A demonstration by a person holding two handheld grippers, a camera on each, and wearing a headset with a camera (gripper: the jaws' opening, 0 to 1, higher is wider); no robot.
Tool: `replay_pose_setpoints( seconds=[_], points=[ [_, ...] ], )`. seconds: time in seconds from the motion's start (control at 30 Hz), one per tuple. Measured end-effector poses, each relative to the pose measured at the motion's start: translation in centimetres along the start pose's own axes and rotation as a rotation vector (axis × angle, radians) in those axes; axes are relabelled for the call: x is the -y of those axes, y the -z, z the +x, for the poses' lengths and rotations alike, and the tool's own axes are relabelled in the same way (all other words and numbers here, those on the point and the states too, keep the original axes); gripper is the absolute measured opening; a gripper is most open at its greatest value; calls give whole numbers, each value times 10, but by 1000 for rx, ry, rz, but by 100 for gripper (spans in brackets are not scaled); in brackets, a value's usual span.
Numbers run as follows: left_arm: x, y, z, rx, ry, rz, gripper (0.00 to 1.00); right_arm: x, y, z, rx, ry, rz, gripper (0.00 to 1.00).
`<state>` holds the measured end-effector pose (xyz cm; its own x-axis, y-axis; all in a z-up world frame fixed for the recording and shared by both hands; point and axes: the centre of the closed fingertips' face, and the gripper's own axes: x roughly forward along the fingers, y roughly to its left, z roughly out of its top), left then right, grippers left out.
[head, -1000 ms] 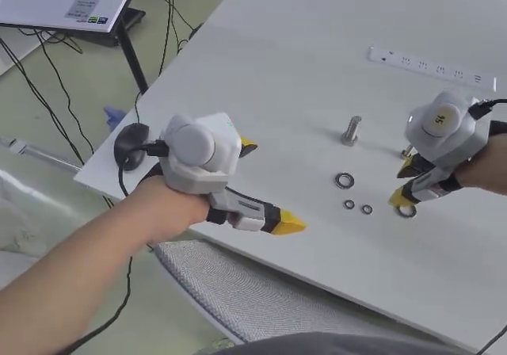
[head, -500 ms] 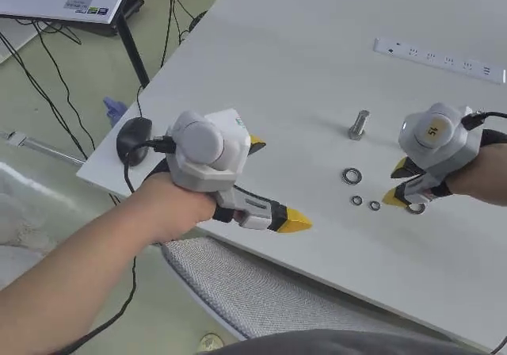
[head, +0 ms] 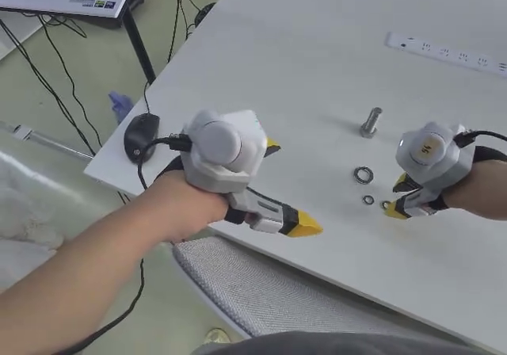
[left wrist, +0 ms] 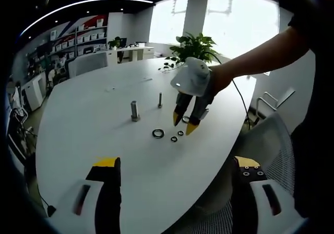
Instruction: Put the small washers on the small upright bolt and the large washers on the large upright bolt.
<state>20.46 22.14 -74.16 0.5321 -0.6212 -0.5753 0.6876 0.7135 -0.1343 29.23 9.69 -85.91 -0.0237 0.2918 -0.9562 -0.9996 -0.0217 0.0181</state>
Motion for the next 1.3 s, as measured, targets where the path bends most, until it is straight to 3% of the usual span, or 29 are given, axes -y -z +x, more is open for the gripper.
replay_pose_setpoints(
  seconds=[0.3, 0.33, 0.4, 0.83, 1.03, 1.2, 1.3],
  points=[
    [-2, 0, -2, 2, -1, 5, 85, -3, 8, 6, -37, 8, -30, 28],
    [-2, 1, -2, 3, 0, 2, 85, -2, 7, 6, -29, 16, -62, 28],
    [-1, 2, -2, 7, 2, -4, 84, -3, 8, 5, -27, 16, -31, 27],
    [8, 8, -3, 0, 23, -11, 80, -4, 7, 6, -28, 29, -25, 20],
    [8, 10, -2, -9, 26, -10, 78, -5, 7, 8, -78, 34, -75, 14],
    [7, 7, -2, -4, 24, -14, 77, -3, 7, 9, -125, 37, -43, 13],
    [8, 4, -2, 3, 24, -7, 76, -2, 7, 9, -149, 36, -59, 13]
  ],
)
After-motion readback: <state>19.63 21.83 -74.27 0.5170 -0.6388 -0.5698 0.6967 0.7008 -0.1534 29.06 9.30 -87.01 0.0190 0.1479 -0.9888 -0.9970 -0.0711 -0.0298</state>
